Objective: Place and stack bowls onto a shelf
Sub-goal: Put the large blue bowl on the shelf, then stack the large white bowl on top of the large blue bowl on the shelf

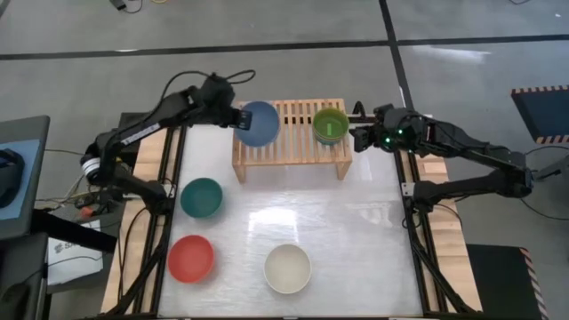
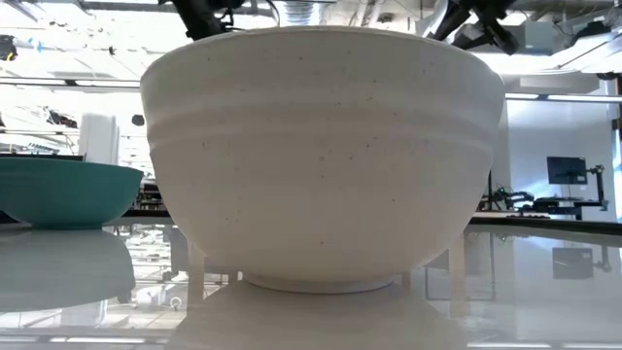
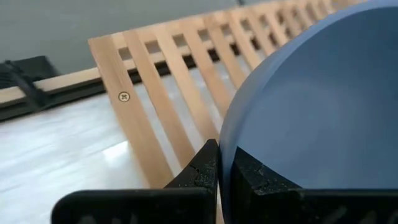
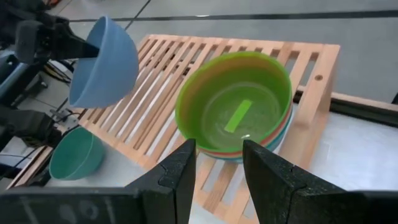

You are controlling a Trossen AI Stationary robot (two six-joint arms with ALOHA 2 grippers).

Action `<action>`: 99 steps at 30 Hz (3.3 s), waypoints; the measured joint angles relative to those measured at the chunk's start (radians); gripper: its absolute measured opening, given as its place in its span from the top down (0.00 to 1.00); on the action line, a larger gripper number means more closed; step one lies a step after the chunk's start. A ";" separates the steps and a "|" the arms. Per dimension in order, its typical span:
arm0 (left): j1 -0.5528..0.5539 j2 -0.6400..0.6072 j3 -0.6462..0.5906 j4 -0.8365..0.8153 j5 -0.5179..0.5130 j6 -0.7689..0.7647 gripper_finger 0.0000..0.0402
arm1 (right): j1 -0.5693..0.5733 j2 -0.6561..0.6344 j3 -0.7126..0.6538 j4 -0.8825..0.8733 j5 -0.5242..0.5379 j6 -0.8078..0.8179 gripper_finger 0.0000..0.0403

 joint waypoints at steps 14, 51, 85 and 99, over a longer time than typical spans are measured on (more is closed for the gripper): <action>0.001 0.158 0.189 -0.109 -0.029 0.084 0.81 | 0.123 0.000 -0.001 -0.084 0.115 0.104 0.61; -0.448 -0.370 -0.443 -0.331 -0.211 -0.264 0.61 | 0.361 0.120 0.000 -0.018 0.075 0.217 0.62; -1.018 -0.361 -0.446 0.022 -0.315 -0.134 0.61 | 0.653 0.855 0.001 0.494 -0.262 0.374 0.62; -1.032 -0.214 -0.446 0.270 -0.326 -0.101 0.61 | 0.630 0.841 0.113 0.305 -0.211 0.320 0.91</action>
